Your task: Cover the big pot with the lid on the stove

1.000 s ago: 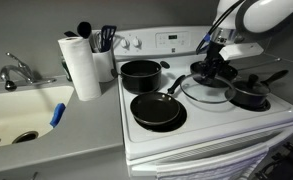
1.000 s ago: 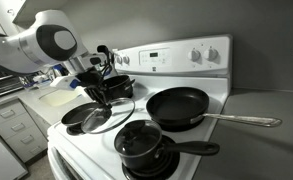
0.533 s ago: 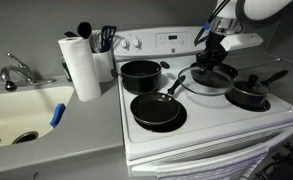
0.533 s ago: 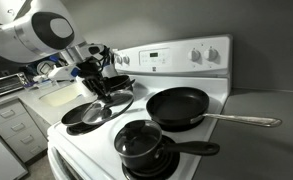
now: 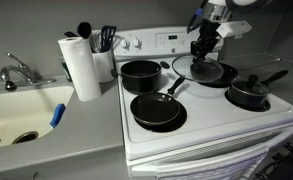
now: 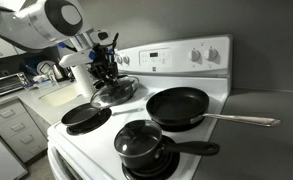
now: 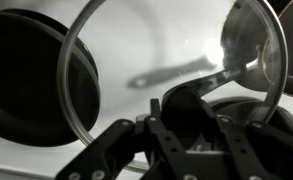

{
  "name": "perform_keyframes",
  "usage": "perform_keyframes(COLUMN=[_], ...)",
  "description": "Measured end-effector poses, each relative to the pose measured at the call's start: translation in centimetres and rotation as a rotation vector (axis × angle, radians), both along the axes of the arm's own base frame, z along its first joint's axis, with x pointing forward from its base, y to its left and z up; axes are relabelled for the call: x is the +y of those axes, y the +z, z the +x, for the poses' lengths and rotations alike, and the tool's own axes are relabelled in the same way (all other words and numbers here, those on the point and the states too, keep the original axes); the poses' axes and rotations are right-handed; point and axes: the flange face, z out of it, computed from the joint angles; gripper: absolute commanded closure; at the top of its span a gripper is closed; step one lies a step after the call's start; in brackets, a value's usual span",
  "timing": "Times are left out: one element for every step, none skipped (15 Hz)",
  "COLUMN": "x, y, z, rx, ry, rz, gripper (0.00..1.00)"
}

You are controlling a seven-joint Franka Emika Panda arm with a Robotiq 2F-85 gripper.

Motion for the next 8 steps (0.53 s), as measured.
perform_keyframes(x=[-0.1, -0.1, -0.1, -0.1, -0.1, -0.1, 0.0, 0.1], y=[0.2, 0.2, 0.1, 0.1, 0.0, -0.1, -0.4, -0.9], z=[0.7, 1.2, 1.4, 1.5, 1.5, 1.5, 1.5, 1.3], rx=[-0.005, -0.006, -0.005, -0.004, -0.003, 0.0, 0.005, 0.013], ry=[0.014, 0.019, 0.022, 0.023, 0.023, 0.023, 0.02, 0.018], rz=[-0.002, -0.002, -0.002, -0.002, -0.003, -0.003, 0.0, 0.003], gripper=[0.61, 0.61, 0.61, 0.86, 0.86, 0.86, 0.86, 0.86])
